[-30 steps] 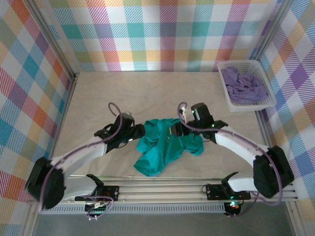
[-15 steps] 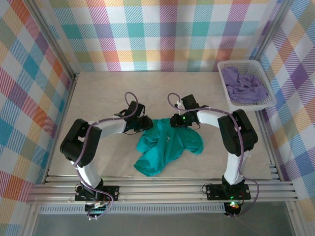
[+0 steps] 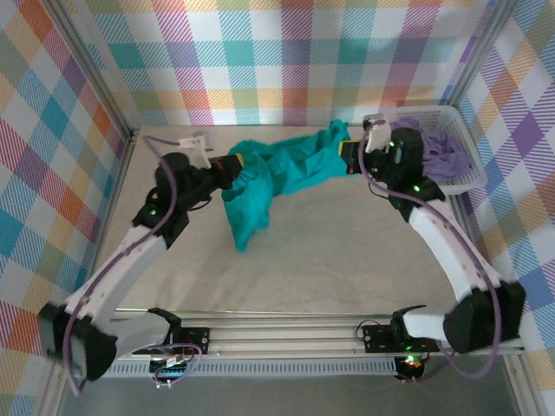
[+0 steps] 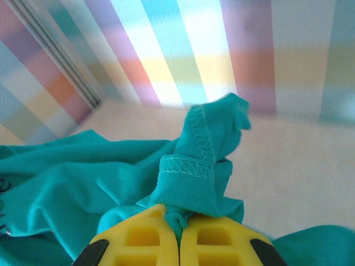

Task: Fold the inside-out t-shirt

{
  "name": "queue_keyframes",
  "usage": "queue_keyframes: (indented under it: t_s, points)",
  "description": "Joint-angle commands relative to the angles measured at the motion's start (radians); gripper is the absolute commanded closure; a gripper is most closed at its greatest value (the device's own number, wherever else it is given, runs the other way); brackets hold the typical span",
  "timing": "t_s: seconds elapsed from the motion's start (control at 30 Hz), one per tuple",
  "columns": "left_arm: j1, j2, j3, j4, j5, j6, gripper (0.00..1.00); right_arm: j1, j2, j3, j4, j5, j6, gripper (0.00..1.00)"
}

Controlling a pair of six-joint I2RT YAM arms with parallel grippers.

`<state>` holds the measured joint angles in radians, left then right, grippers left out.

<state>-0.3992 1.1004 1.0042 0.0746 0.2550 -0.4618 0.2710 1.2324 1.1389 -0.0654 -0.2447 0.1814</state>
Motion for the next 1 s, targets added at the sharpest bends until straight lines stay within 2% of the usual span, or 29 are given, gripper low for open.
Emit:
queue_keyframes:
  t_s: [0.0, 0.03, 0.07, 0.13, 0.17, 0.27, 0.4, 0.5, 0.57, 0.7, 0.83, 0.9, 0.97]
  points:
    - [-0.013, -0.088, -0.084, -0.001, 0.041, 0.082, 0.94, 0.011, -0.073, -0.141, -0.02, 0.083, -0.006, 0.97]
    - [-0.021, -0.117, -0.127, -0.016, 0.061, 0.081, 0.9, 0.011, -0.109, -0.2, -0.034, 0.112, 0.008, 0.95]
    - [-0.034, -0.143, -0.178, -0.045, 0.077, 0.086, 0.82, 0.013, -0.147, -0.257, -0.05, 0.148, 0.022, 0.87]
    - [-0.063, -0.183, -0.278, -0.106, 0.083, 0.097, 0.59, 0.012, -0.215, -0.372, -0.076, 0.197, 0.042, 0.62]
    - [-0.076, -0.199, -0.328, -0.135, 0.055, 0.098, 0.5, 0.014, -0.245, -0.425, -0.082, 0.202, 0.049, 0.54]
    - [-0.086, -0.247, -0.419, -0.256, -0.079, 0.05, 0.39, 0.059, -0.3, -0.547, -0.062, 0.178, 0.068, 0.44]
    - [-0.089, -0.278, -0.462, -0.315, -0.187, 0.014, 0.23, 0.231, -0.258, -0.603, 0.009, 0.179, 0.055, 0.4]
    - [-0.102, -0.168, -0.432, -0.279, -0.147, -0.011, 0.22, 0.343, -0.083, -0.519, 0.034, 0.152, 0.018, 0.39]
    - [-0.117, -0.057, -0.377, -0.306, -0.174, -0.016, 0.23, 0.391, 0.059, -0.421, 0.012, 0.157, -0.01, 0.39]
    - [-0.14, 0.094, -0.326, -0.28, -0.168, -0.018, 0.24, 0.411, 0.283, -0.273, 0.021, 0.122, -0.02, 0.37]
    - [-0.166, 0.228, -0.273, -0.282, -0.201, -0.047, 0.24, 0.41, 0.454, -0.128, -0.001, 0.151, -0.017, 0.36]
    - [-0.171, 0.265, -0.274, -0.262, -0.212, -0.049, 0.32, 0.41, 0.531, -0.046, -0.011, 0.141, -0.037, 0.35]
    - [-0.171, 0.279, -0.289, -0.256, -0.224, -0.055, 0.49, 0.412, 0.598, 0.034, -0.029, 0.13, -0.067, 0.34]
